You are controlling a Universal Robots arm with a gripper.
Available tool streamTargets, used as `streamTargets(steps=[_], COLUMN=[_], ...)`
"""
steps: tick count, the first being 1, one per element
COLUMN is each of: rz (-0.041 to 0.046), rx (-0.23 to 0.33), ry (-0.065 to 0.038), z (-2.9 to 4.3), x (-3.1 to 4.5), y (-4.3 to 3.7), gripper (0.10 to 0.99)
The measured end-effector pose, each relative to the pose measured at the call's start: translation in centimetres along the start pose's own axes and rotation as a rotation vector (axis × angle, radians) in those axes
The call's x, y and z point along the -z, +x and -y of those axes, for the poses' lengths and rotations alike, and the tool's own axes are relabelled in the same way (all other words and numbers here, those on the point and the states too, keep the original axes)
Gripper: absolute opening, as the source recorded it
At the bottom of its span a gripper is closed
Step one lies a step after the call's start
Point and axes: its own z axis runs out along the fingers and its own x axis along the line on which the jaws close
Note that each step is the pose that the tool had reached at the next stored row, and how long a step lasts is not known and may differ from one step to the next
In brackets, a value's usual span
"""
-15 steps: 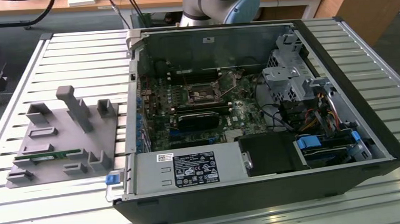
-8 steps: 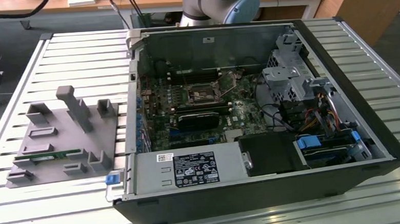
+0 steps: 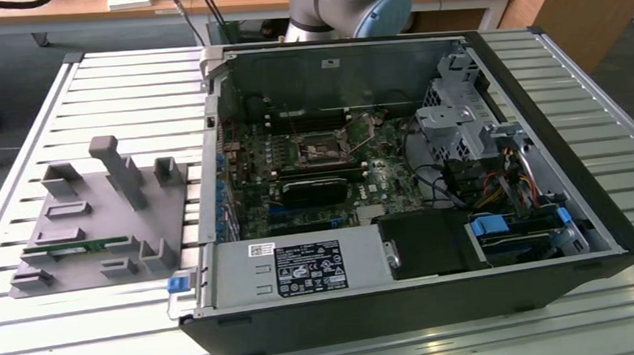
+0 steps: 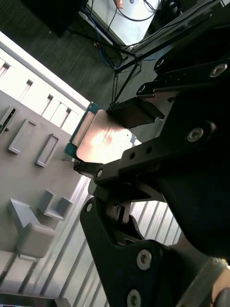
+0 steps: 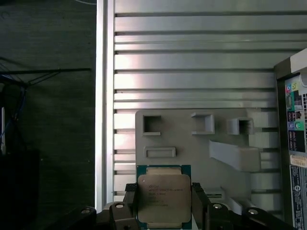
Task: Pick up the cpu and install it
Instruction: 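Pick up the cpu and move it towards the insertion slot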
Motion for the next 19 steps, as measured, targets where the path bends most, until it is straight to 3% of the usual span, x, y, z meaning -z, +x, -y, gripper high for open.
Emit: streamTargets(steps=[9, 15, 19], rz=[0.0000, -0.0001, 0.0000], rx=[0.000, 0.000, 0.000], ry=[0.000, 0.000, 0.000], z=[-0.24, -0.27, -0.30], x=[1.93, 2.17, 2.16], y=[0.02, -0.20, -1.28], gripper=[0.537, 0.537, 0.537])
